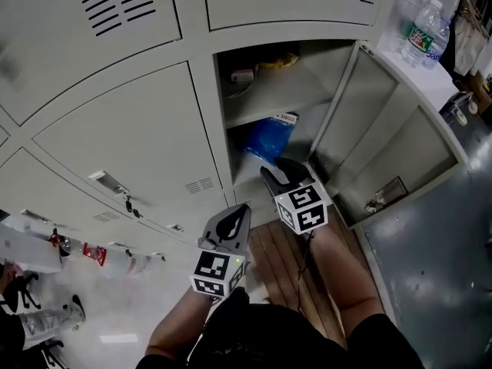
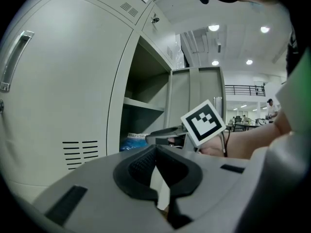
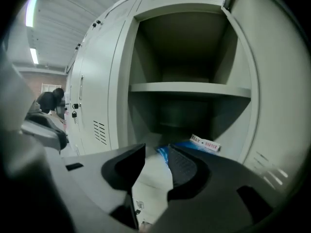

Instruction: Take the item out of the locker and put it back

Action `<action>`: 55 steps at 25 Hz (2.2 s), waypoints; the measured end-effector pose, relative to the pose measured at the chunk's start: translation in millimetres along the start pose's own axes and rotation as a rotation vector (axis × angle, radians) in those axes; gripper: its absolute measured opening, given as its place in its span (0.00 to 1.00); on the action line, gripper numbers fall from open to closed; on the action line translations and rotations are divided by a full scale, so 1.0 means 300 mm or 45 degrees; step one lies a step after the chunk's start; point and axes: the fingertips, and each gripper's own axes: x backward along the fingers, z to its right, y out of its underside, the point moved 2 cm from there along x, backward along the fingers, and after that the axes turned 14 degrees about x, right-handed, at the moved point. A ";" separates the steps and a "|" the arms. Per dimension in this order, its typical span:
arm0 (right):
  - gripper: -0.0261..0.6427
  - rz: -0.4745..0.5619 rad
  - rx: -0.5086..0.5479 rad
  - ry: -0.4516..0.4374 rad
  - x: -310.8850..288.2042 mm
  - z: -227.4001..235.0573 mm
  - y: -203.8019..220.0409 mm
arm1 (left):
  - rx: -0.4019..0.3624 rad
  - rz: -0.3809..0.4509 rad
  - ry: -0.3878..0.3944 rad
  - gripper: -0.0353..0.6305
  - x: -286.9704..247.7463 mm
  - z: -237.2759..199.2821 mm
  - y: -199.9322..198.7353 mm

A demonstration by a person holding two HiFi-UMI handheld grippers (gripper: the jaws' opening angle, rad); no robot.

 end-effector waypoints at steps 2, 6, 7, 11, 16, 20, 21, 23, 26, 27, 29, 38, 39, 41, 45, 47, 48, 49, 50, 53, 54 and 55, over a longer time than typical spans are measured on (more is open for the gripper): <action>0.26 -0.031 0.028 0.000 -0.040 0.008 0.020 | -0.003 -0.013 0.004 0.06 -0.011 -0.015 0.004; 0.29 -0.094 0.091 -0.005 -0.111 0.021 0.059 | -0.006 -0.034 0.014 0.06 -0.028 -0.037 0.012; 0.29 -0.109 0.110 -0.005 -0.127 0.023 0.069 | -0.010 -0.040 0.017 0.06 -0.031 -0.040 0.015; 0.31 -0.177 0.183 -0.022 -0.183 0.022 0.103 | -0.016 -0.058 0.021 0.06 -0.040 -0.056 0.021; 0.33 -0.261 0.279 -0.022 -0.233 0.029 0.131 | -0.009 -0.078 0.012 0.06 -0.044 -0.082 0.034; 0.33 -0.303 0.336 -0.031 -0.264 0.030 0.148 | -0.005 -0.083 0.009 0.06 -0.043 -0.096 0.033; 0.33 -0.311 0.346 -0.035 -0.271 0.031 0.150 | -0.003 -0.083 0.008 0.06 -0.043 -0.099 0.033; 0.33 -0.330 0.361 -0.043 -0.286 0.034 0.156 | 0.001 -0.087 0.002 0.06 -0.045 -0.106 0.037; 0.33 -0.362 0.382 -0.061 -0.304 0.036 0.166 | 0.005 -0.094 0.002 0.06 -0.049 -0.109 0.044; 0.33 -0.370 0.385 -0.067 -0.308 0.036 0.170 | 0.006 -0.092 0.006 0.06 -0.050 -0.107 0.043; 0.33 -0.389 0.380 -0.072 -0.316 0.040 0.173 | 0.007 -0.092 0.006 0.06 -0.053 -0.109 0.046; 0.13 -0.426 0.370 -0.060 -0.336 0.042 0.183 | 0.025 -0.096 0.001 0.06 -0.057 -0.116 0.056; 0.12 -0.426 0.381 -0.056 -0.337 0.041 0.183 | 0.027 -0.097 0.001 0.06 -0.057 -0.117 0.057; 0.10 -0.426 0.402 -0.047 -0.336 0.040 0.184 | 0.030 -0.098 0.000 0.06 -0.055 -0.117 0.059; 0.10 -0.425 0.419 -0.024 -0.334 0.038 0.185 | 0.035 -0.090 -0.006 0.06 -0.048 -0.116 0.058; 0.09 -0.418 0.418 -0.012 -0.329 0.038 0.186 | 0.036 -0.089 -0.008 0.06 -0.044 -0.113 0.058; 0.09 -0.411 0.409 -0.005 -0.325 0.039 0.185 | 0.036 -0.089 -0.008 0.06 -0.041 -0.111 0.058; 0.09 -0.402 0.398 0.003 -0.319 0.039 0.183 | 0.036 -0.088 -0.010 0.06 -0.037 -0.109 0.058; 0.08 -0.390 0.387 0.010 -0.312 0.039 0.181 | 0.036 -0.087 -0.012 0.06 -0.034 -0.107 0.058; 0.08 -0.348 0.348 0.026 -0.289 0.037 0.174 | 0.036 -0.080 -0.019 0.06 -0.023 -0.100 0.059; 0.08 -0.336 0.330 0.028 -0.280 0.036 0.172 | 0.035 -0.078 -0.020 0.06 -0.019 -0.095 0.061; 0.08 -0.324 0.310 0.028 -0.269 0.034 0.170 | 0.035 -0.078 -0.021 0.06 -0.015 -0.089 0.062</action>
